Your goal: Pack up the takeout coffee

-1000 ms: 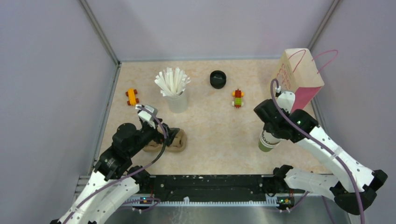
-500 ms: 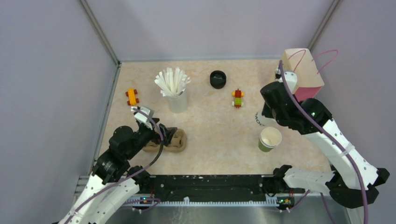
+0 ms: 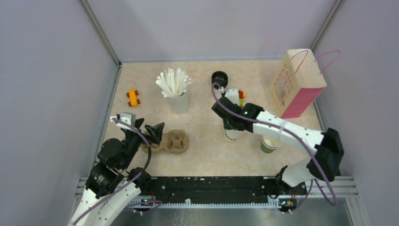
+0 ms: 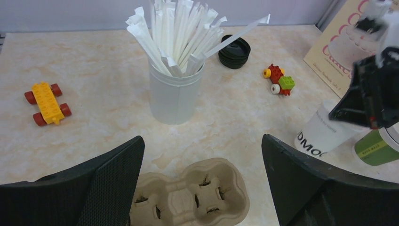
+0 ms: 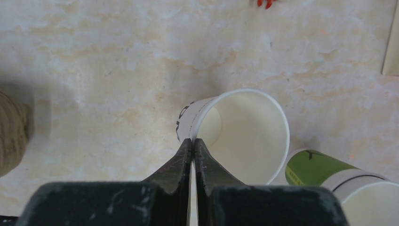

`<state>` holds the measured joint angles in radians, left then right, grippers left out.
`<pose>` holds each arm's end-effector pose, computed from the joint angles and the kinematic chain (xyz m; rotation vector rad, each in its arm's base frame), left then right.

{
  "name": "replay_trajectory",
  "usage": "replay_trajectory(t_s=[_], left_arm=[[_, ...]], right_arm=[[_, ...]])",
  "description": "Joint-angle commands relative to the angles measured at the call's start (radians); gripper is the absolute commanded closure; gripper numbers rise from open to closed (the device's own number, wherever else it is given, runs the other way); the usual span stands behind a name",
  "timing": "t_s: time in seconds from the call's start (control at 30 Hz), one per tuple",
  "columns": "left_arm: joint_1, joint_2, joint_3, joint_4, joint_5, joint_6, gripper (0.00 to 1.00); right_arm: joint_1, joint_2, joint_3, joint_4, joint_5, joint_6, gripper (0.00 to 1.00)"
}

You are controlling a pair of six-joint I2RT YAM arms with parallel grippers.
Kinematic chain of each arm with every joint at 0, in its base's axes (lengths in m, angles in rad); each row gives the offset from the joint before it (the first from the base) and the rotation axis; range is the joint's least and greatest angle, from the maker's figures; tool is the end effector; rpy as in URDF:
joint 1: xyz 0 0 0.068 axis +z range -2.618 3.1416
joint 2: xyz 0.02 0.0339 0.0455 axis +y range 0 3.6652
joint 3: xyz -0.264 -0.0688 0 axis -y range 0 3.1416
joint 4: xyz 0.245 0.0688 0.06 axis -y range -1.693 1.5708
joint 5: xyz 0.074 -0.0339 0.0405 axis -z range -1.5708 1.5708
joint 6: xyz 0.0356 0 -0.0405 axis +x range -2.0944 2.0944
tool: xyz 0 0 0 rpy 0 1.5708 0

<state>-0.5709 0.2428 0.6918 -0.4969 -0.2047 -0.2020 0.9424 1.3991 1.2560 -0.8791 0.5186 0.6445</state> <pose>0.0604 -0.0302 0.3322 0.1418 1.6286 -0.4297 0.1793 0.2167 0.3085 -0.1789 2.3991 0.0348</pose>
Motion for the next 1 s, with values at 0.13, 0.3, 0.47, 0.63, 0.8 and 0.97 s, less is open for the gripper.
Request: replay_trajectory(t_s=[0.13, 0.3, 0.47, 0.63, 0.8, 0.97], left_arm=[[0.000, -0.028, 0.022, 0.003, -0.091, -0.022, 0.01], [0.000, -0.022, 0.020, 0.009, -0.090, -0.019, 0.01], [0.001, -0.023, 0.022, 0.000, -0.097, -0.024, 0.01], [0.000, -0.021, 0.020, 0.004, -0.088, -0.020, 0.01], [0.000, -0.020, 0.020, 0.003, -0.086, -0.020, 0.01], [0.000, -0.023, 0.018, 0.002, -0.084, -0.020, 0.01]], right_arm=[[0.118, 0.164, -0.017, 0.091, 0.150, -0.012, 1.00], [0.167, 0.219, -0.024, 0.098, 0.150, 0.019, 0.96], [0.179, 0.183, 0.012, 0.090, 0.109, 0.039, 0.81], [0.178, 0.099, 0.058, 0.072, 0.093, 0.046, 0.80], [0.178, 0.048, 0.097, 0.053, 0.109, 0.022, 0.80], [0.134, -0.008, 0.097, 0.086, 0.205, 0.031, 0.74]])
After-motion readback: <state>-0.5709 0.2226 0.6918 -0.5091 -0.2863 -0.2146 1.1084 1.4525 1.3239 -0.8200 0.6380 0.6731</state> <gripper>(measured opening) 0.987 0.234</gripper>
